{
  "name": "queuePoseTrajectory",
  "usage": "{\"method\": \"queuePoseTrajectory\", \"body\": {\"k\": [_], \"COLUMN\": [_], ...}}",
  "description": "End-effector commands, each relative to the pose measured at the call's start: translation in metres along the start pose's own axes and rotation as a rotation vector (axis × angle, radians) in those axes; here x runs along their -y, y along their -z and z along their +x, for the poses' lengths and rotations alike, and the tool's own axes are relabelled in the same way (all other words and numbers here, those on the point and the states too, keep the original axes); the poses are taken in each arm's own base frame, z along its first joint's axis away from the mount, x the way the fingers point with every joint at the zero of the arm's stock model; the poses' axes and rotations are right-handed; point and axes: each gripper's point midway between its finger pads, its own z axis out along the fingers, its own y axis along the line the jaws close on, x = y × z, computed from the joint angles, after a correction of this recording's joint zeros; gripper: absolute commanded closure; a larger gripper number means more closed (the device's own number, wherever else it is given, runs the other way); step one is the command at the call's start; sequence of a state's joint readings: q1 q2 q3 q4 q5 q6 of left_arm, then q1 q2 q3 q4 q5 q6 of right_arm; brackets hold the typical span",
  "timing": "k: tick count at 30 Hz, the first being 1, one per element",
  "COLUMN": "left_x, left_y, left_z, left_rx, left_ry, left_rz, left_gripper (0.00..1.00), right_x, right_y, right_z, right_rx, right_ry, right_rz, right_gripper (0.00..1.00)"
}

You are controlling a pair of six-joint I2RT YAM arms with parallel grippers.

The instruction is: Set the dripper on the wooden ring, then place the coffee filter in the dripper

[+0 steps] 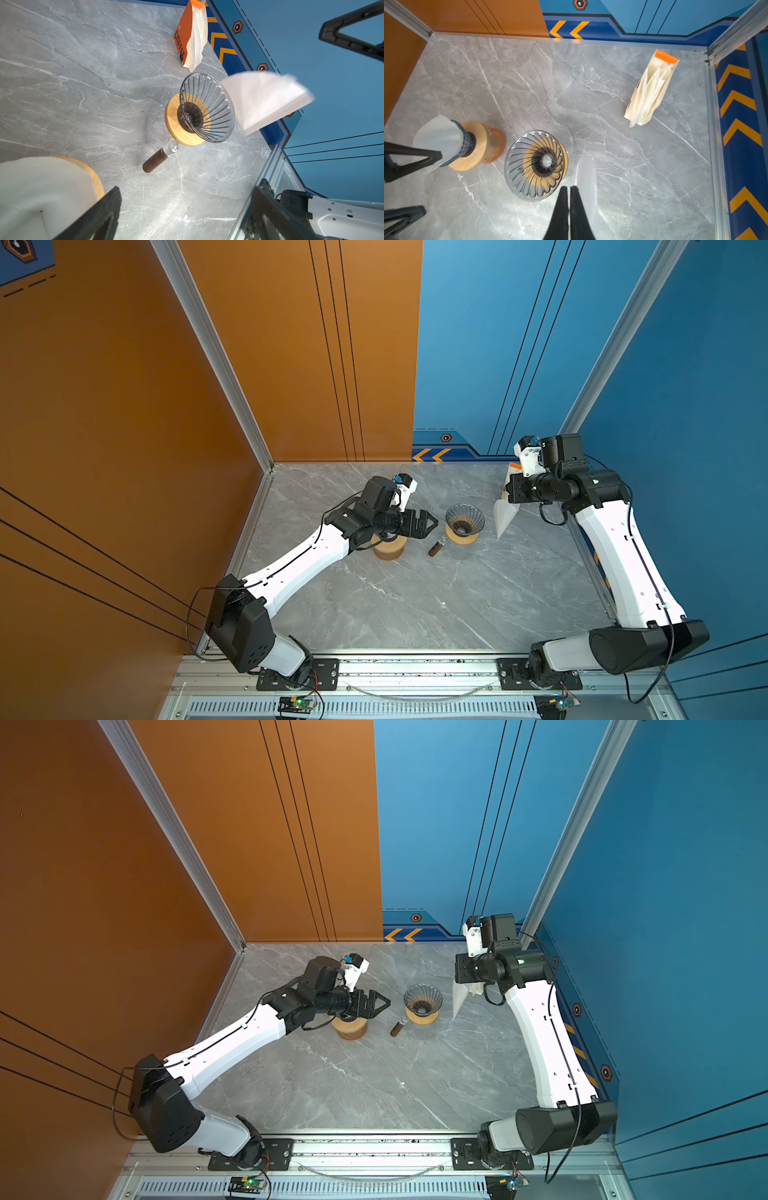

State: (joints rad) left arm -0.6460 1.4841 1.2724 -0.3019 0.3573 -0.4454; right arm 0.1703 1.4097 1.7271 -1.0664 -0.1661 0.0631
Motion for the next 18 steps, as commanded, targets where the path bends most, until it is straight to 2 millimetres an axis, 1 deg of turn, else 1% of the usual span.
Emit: {"method": "queuePoseTrajectory", "body": {"k": [1, 3, 6, 8, 13, 14, 16, 18], "left_x": [0.001, 0.000, 0.002, 0.002, 0.000, -0.001, -0.002, -0.004], "left_y": [0.000, 0.000, 0.002, 0.005, 0.011, 0.012, 0.012, 0.012], "left_z": [-0.003, -0.002, -0.002, -0.001, -0.001, -0.001, 0.000, 0.000], "left_rx": [0.005, 0.006, 0.006, 0.008, 0.016, 0.019, 0.018, 0.020], "left_ry": [-0.009, -0.006, -0.007, -0.010, -0.010, -0.010, -0.011, -0.007], "left_rz": [0.032, 0.035, 0.040, 0.039, 0.025, 0.025, 0.021, 0.019], "left_gripper": [0.02, 0.02, 0.02, 0.02, 0.02, 0.02, 0.02, 0.02], "right_x": [-0.015, -0.016, -0.013, -0.005, 0.024, 0.026, 0.034, 0.042], "right_y": [0.012, 0.008, 0.000, -0.007, -0.023, -0.024, -0.026, -0.028], "right_z": [0.005, 0.006, 0.013, 0.021, 0.046, 0.051, 0.062, 0.073], "right_rx": [-0.010, -0.020, -0.055, -0.084, -0.159, -0.169, -0.183, -0.197], "right_ry": [0.002, -0.011, -0.035, -0.050, -0.167, -0.180, -0.218, -0.265], "right_rz": [-0.060, -0.063, -0.054, -0.017, 0.067, 0.073, 0.096, 0.114], "right_gripper": [1.00, 1.00, 1.00, 1.00, 1.00, 0.98, 0.90, 0.85]}}
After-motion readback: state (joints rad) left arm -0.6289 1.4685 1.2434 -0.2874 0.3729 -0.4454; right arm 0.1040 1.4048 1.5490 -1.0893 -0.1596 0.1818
